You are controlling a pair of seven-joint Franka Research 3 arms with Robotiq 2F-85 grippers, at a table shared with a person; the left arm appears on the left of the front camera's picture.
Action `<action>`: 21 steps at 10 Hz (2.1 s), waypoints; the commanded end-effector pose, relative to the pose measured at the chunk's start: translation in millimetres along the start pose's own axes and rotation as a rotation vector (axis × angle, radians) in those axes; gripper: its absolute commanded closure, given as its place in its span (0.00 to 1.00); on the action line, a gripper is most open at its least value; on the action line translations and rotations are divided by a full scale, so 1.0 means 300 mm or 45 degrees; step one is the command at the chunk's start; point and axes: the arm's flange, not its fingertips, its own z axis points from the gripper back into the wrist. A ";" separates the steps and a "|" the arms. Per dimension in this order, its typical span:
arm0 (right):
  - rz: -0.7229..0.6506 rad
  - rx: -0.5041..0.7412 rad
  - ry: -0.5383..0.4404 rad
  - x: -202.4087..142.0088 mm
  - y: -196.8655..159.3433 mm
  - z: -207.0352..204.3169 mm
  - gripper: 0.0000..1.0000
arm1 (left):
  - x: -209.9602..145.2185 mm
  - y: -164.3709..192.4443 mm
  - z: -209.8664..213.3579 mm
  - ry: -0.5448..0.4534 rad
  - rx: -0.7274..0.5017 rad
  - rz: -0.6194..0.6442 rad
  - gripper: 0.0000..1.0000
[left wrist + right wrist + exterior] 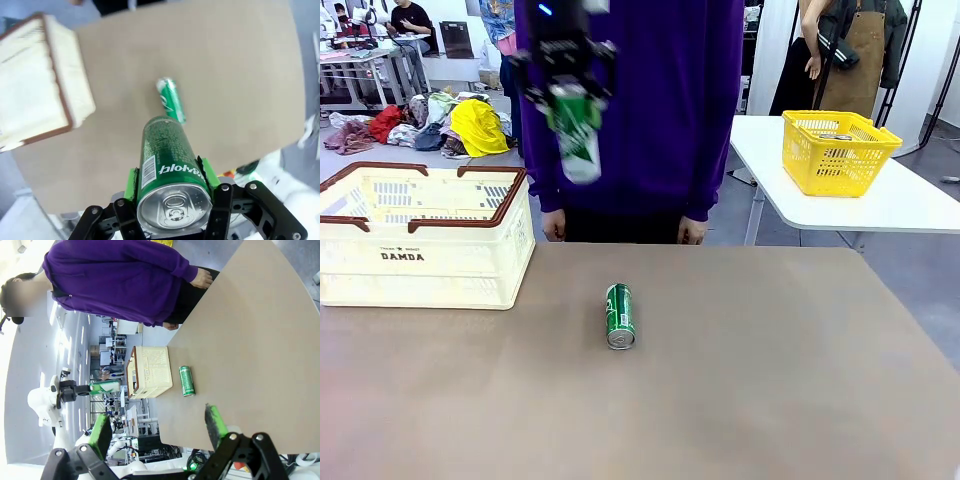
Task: Place the drinks into the Shopping basket.
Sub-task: Pick up one drink and place it into the Shopping basket.
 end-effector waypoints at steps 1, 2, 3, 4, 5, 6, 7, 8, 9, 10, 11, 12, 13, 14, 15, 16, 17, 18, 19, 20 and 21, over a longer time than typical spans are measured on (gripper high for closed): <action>0.030 0.031 -0.010 0.008 0.003 0.001 0.00 | 0.034 0.235 0.022 -0.024 -0.049 0.169 1.00; 0.030 0.031 -0.010 0.008 0.003 0.001 0.00 | 0.096 0.368 0.036 -0.017 -0.037 0.130 1.00; 0.030 0.031 -0.010 0.008 0.003 0.001 0.00 | 0.161 0.490 0.042 0.000 -0.043 0.129 1.00; 0.030 0.031 -0.010 0.008 0.003 0.001 0.00 | 0.218 0.611 0.026 0.000 -0.049 0.142 1.00; 0.030 0.031 -0.010 0.008 0.003 0.001 0.00 | 0.260 0.709 -0.016 -0.019 -0.050 0.111 1.00; 0.030 0.031 -0.010 0.008 0.003 0.001 0.00 | 0.275 0.790 -0.093 -0.025 -0.020 0.113 1.00; 0.030 0.031 -0.010 0.008 0.003 0.001 0.00 | 0.260 0.838 -0.167 -0.001 -0.006 0.145 1.00; 0.030 0.031 -0.010 0.008 0.003 0.001 0.00 | 0.248 0.875 -0.243 0.003 -0.005 0.183 1.00; 0.030 0.031 -0.010 0.008 0.003 0.001 0.00 | 0.243 0.893 -0.329 -0.022 0.099 0.302 1.00; 0.030 0.031 -0.010 0.008 0.003 0.001 0.00 | 0.229 0.894 -0.400 -0.017 0.213 0.369 1.00; 0.030 0.031 -0.010 0.008 0.003 0.001 0.00 | 0.201 0.888 -0.459 0.008 0.160 0.338 1.00; 0.030 0.031 -0.010 0.008 0.003 0.001 0.00 | 0.167 0.895 -0.506 0.005 0.186 0.359 1.00; 0.030 0.031 -0.010 0.008 0.003 0.001 0.00 | 0.145 0.912 -0.552 0.013 0.217 0.387 1.00; 0.030 0.031 -0.010 0.008 0.003 0.001 0.00 | 0.133 0.932 -0.594 0.008 0.238 0.419 1.00; 0.030 0.031 -0.010 0.008 0.003 0.001 0.00 | 0.127 0.945 -0.642 -0.003 0.236 0.450 1.00; 0.030 0.031 -0.010 0.008 0.003 0.001 0.00 | 0.126 0.941 -0.687 0.025 0.244 0.451 1.00; 0.030 0.031 -0.010 0.008 0.003 0.001 0.00 | 0.130 0.938 -0.723 0.044 0.243 0.442 1.00; 0.030 0.031 -0.010 0.008 0.003 0.001 0.00 | 0.137 0.939 -0.744 0.042 0.233 0.446 1.00; 0.030 0.031 -0.010 0.008 0.003 0.001 0.00 | 0.148 0.946 -0.770 0.056 0.219 0.451 1.00; 0.030 0.031 -0.010 0.008 0.003 0.001 0.00 | 0.158 0.955 -0.792 0.083 0.213 0.454 1.00; 0.030 0.031 -0.010 0.008 0.003 0.001 0.00 | 0.172 0.967 -0.817 0.098 0.181 0.465 1.00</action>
